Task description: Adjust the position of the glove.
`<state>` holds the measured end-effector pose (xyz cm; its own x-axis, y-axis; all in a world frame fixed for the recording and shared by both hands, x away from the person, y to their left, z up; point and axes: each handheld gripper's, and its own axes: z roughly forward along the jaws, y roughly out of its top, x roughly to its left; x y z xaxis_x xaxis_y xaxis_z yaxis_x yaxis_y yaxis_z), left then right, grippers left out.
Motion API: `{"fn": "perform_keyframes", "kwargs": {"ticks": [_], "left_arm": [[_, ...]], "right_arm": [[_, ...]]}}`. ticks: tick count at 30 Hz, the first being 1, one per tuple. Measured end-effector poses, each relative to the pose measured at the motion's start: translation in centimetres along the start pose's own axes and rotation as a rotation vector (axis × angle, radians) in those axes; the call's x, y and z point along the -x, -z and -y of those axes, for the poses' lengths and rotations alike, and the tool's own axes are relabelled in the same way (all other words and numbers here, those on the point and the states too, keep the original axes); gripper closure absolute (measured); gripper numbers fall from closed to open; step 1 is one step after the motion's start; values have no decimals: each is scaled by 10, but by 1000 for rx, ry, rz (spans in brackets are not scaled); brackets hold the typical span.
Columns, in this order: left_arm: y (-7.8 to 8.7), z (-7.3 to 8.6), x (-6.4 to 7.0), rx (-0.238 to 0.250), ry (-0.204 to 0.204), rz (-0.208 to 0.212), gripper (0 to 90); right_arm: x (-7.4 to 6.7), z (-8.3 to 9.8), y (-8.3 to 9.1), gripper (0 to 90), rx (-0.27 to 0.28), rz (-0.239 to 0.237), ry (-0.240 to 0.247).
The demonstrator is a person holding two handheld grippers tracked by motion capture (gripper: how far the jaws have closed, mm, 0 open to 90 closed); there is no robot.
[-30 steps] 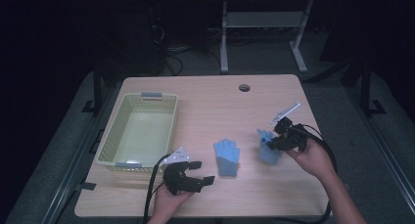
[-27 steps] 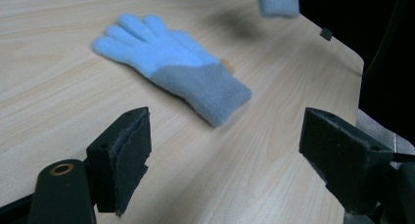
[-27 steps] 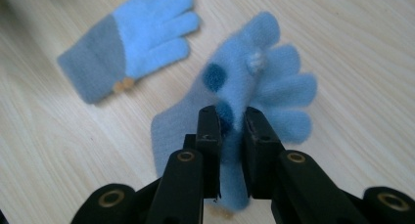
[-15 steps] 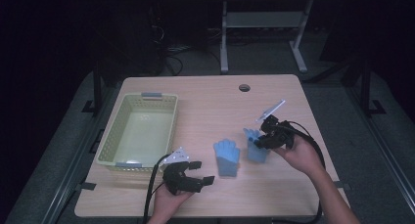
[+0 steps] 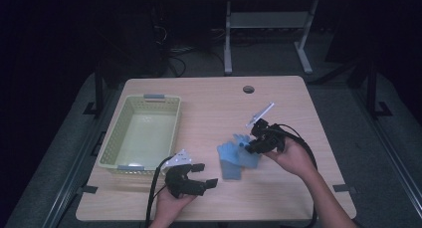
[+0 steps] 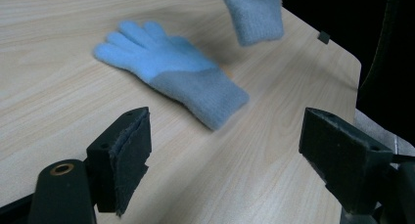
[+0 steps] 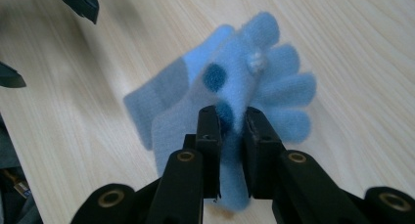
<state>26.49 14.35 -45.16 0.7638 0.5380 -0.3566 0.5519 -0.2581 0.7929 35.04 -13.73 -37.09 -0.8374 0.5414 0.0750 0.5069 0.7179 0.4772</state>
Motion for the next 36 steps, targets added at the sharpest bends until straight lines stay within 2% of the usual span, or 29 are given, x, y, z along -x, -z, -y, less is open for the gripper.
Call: {"fn": "perform_keyframes", "kwargs": {"ticks": [17,25,36], "left_arm": [[2,0,-1,-6,-18,-4,192],[1,0,-1,-2,-10,0,192],[2,-1,-1,3,-8,-4,193]], "right_arm": [[-8,-16,-9,777,9,-36,27],[-13,-23,-17,771,6,-54,44],[-21,-28,-36,763,-46,-66,83]]}}
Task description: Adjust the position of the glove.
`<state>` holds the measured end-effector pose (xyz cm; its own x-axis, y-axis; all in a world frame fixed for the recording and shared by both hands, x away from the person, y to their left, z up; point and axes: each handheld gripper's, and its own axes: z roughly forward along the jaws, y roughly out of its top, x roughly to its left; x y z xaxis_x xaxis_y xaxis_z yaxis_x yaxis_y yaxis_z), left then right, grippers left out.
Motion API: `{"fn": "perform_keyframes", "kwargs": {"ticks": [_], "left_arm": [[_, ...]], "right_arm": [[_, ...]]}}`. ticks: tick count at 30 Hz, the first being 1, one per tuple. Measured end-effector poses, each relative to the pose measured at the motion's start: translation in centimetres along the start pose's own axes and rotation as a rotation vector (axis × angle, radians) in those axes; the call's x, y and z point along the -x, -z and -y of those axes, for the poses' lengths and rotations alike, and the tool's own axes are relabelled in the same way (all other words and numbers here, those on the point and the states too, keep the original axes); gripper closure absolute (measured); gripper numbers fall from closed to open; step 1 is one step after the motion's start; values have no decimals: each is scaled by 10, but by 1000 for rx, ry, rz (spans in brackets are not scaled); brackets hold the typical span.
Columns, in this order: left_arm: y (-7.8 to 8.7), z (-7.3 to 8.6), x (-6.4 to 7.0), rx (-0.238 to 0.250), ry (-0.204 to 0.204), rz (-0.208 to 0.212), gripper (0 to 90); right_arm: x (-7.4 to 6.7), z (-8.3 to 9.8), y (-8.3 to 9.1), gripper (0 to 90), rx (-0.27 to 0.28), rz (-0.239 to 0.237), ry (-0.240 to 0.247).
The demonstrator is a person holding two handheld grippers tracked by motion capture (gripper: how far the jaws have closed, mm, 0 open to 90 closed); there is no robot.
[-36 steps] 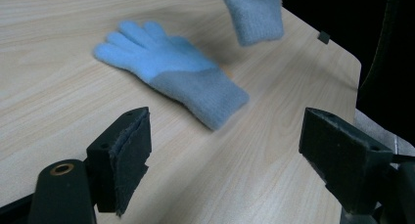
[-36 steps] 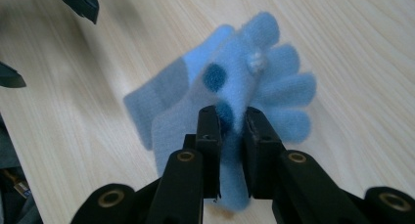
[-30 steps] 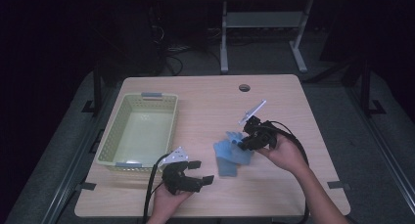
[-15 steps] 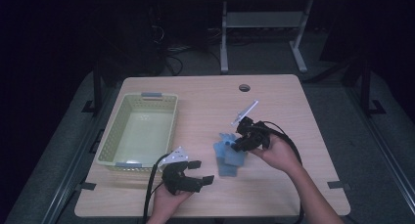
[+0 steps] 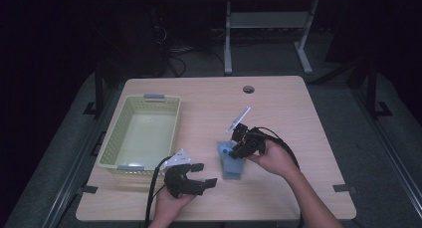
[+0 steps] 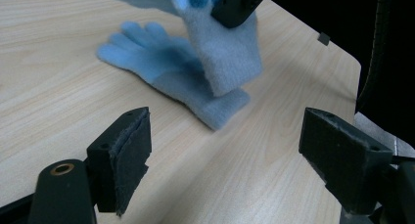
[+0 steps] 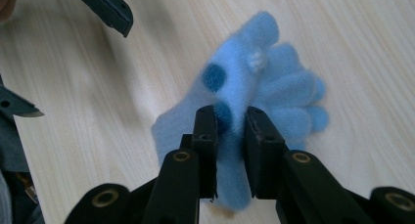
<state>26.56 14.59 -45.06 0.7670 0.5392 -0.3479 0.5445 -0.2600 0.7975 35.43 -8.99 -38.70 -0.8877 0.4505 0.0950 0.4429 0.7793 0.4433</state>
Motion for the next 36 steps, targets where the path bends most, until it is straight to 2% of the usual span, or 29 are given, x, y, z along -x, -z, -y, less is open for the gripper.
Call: {"fn": "perform_keyframes", "kwargs": {"ticks": [7,17,21,24,27,31,33,36], "left_arm": [[0,0,0,2,2,1,193],[0,0,0,6,9,4,194],[1,0,0,3,10,4,193],[1,0,0,3,7,4,193],[0,0,0,3,9,4,193],[0,0,0,-4,8,0,194],[-1,0,0,9,17,2,193],[-1,1,1,2,16,2,196]], "right_arm": [[-4,-2,-11,755,-36,-7,11],[-6,-3,-23,727,-86,26,35],[-6,-4,-26,705,-86,28,34],[-5,-4,-28,625,-87,30,27],[-4,-3,-26,597,-65,36,9],[-7,-1,-22,660,-22,28,-6],[-9,1,-23,707,-10,10,-16],[-10,5,-33,723,-36,-2,-28]]}}
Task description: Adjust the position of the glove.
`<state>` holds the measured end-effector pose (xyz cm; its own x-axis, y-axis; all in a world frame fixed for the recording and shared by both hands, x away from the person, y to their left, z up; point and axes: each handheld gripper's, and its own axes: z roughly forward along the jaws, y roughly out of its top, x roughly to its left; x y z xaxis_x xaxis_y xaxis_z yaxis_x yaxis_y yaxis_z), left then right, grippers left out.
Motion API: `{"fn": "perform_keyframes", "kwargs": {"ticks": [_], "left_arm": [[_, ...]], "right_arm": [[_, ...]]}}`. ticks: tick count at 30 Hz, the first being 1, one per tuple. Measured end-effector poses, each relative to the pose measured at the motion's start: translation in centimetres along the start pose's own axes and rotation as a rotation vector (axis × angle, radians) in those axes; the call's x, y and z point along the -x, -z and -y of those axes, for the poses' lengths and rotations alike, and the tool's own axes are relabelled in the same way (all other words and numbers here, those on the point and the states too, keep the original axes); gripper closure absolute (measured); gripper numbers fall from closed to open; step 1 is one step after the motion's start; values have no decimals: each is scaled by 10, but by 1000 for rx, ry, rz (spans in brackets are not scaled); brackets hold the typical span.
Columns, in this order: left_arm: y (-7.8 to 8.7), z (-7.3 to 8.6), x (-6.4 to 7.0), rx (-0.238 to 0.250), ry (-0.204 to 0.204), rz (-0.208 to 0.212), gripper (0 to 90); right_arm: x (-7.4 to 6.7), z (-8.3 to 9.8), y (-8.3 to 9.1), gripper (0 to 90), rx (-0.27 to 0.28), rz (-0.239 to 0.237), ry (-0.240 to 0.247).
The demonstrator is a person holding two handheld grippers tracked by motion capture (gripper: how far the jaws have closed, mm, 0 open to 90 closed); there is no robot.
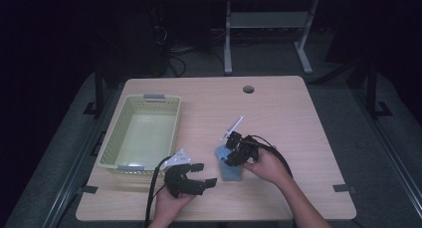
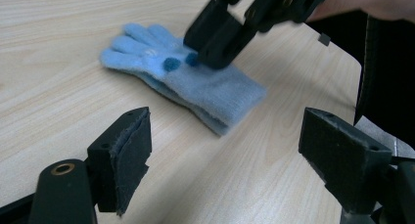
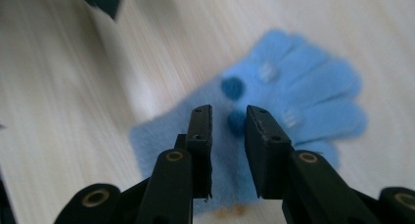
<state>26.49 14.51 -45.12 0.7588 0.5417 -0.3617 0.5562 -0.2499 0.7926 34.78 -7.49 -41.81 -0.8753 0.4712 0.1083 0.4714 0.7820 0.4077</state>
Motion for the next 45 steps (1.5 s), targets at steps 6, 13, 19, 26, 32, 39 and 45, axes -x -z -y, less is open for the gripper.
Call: {"fn": "perform_keyframes", "kwargs": {"ticks": [6,13,19,26,32,39,45], "left_arm": [[-2,0,-2,-2,3,4,212],[-6,-3,-2,-23,42,-6,232],[-13,-7,-3,-33,85,1,241],[-25,-11,-10,-37,158,0,251],[-34,-12,-11,-62,213,15,280],[-43,-13,-18,-89,300,40,349],[-48,-14,-22,-91,341,44,408]], "right_arm": [[4,10,-9,666,21,-19,-51],[6,25,7,503,106,-28,-152],[10,44,17,430,186,-47,-270],[11,61,24,416,246,-23,-375],[10,75,16,412,271,-45,-444],[11,84,3,402,278,-91,-502],[13,88,4,406,324,-135,-547]]}}
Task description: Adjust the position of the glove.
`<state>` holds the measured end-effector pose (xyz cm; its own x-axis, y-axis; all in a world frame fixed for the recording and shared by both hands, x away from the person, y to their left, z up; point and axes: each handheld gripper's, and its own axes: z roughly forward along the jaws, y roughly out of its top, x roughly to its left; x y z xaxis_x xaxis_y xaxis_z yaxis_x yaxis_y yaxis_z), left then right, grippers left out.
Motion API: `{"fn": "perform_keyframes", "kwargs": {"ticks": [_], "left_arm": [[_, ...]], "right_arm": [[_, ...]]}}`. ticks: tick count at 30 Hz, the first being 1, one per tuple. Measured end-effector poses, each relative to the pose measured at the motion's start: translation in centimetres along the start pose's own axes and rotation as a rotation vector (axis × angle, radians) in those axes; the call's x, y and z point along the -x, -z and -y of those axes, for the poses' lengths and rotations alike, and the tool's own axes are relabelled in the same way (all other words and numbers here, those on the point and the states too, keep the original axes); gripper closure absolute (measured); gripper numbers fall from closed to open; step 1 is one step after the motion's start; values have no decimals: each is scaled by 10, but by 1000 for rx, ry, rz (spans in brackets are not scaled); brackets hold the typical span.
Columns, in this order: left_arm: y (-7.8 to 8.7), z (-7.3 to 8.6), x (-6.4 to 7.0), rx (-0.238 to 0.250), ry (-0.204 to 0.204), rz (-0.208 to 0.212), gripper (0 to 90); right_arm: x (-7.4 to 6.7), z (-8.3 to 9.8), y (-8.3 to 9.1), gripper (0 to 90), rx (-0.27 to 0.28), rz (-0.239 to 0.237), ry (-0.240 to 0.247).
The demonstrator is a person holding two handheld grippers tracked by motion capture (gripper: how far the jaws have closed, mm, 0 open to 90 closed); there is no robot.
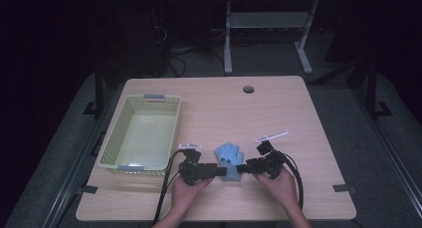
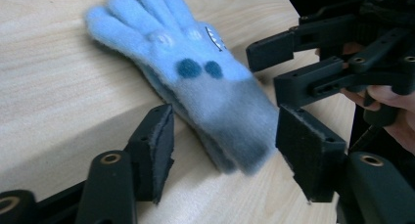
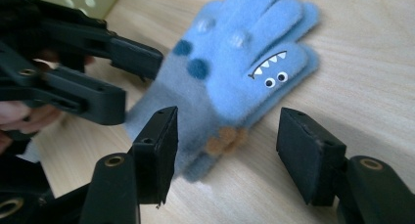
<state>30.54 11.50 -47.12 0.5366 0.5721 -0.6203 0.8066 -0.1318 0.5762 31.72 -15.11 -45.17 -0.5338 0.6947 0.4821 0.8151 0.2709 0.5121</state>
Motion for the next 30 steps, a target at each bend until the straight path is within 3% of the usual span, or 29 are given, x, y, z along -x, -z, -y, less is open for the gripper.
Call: {"fn": "perform_keyframes", "kwargs": {"ticks": [3,17,25,30], "left_arm": [[-2,0,-2,0,13,7,438],[-12,0,-1,-31,8,8,553],[-11,0,-3,-42,14,10,537],[-12,-1,-7,-43,43,33,562]], "right_arm": [[1,0,0,409,13,-14,-25],[2,3,-13,465,1,-17,-48],[1,5,-16,555,14,-25,-73],[1,8,-17,588,30,-36,-79]]}}
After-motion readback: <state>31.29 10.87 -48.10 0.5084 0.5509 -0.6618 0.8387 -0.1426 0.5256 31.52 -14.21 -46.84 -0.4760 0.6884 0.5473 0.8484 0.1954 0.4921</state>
